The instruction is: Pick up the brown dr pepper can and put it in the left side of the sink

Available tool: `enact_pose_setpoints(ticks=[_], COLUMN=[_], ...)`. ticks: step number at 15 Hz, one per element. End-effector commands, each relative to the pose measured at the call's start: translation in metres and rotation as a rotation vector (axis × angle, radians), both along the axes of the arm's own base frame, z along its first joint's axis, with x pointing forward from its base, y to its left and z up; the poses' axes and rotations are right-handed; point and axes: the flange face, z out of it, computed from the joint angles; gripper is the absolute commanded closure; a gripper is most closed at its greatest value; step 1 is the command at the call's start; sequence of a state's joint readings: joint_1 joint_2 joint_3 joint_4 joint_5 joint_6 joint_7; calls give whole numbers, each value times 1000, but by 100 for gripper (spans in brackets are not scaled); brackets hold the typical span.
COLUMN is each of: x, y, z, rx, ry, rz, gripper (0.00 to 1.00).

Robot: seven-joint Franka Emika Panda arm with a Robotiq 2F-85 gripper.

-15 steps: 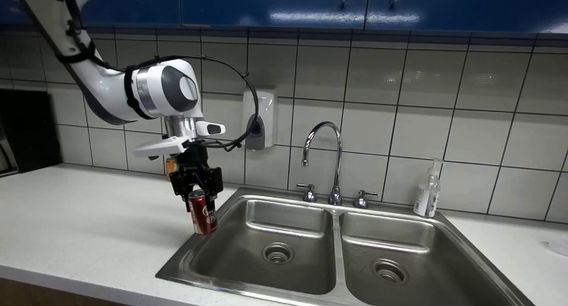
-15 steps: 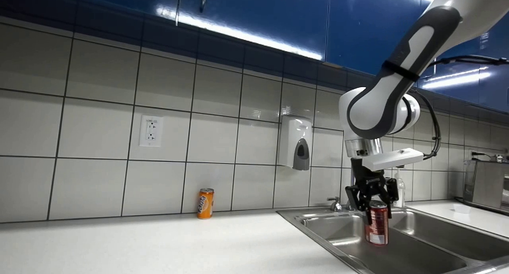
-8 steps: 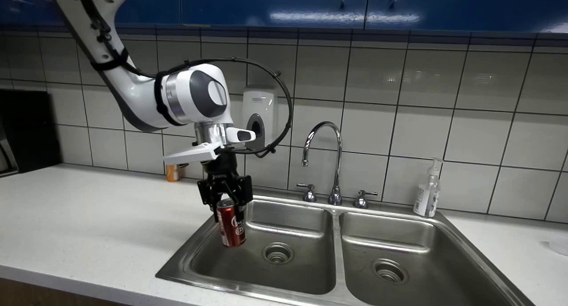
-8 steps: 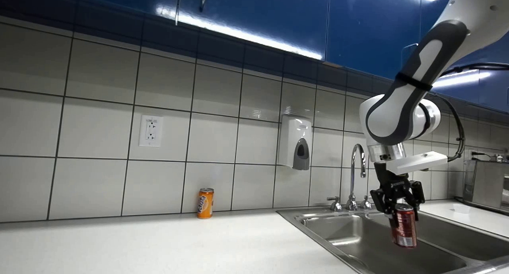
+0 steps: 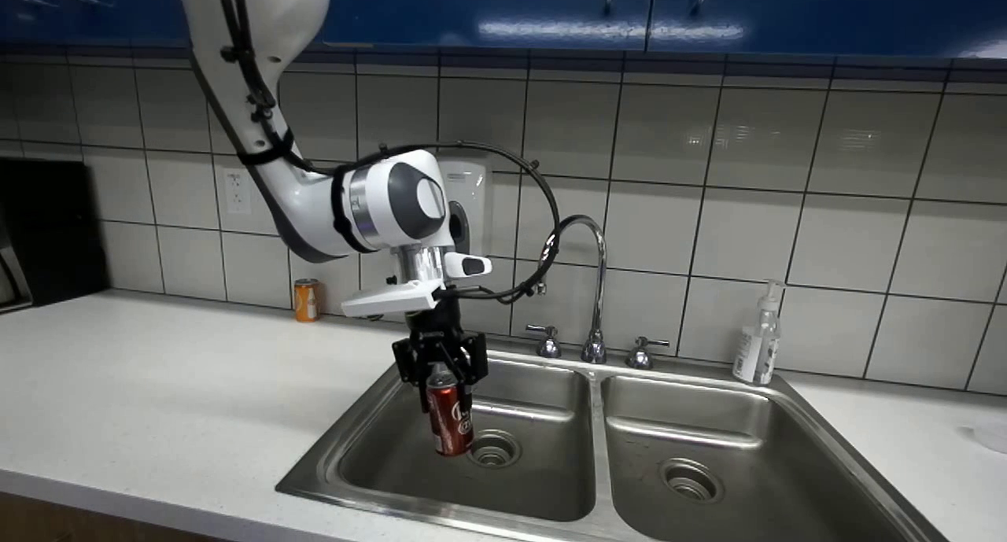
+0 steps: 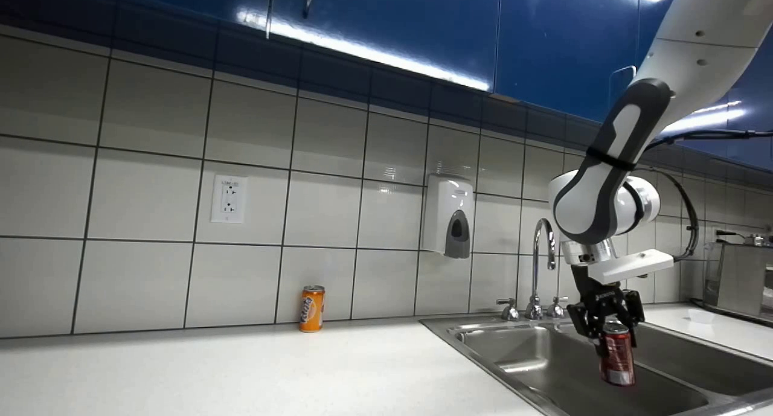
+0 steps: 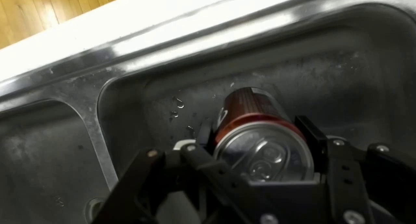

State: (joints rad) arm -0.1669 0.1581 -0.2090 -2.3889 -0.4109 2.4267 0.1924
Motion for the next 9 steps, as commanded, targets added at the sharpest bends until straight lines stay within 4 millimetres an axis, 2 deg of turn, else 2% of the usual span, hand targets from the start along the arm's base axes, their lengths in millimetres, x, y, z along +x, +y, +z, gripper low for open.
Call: enact_pose_setpoints(ticks=[1,9], x=[26,61], y=[-17,-21], z=[-22,-93], rx=[-8,-4], ry=[12,47], rz=[36,79], gripper=[60,60])
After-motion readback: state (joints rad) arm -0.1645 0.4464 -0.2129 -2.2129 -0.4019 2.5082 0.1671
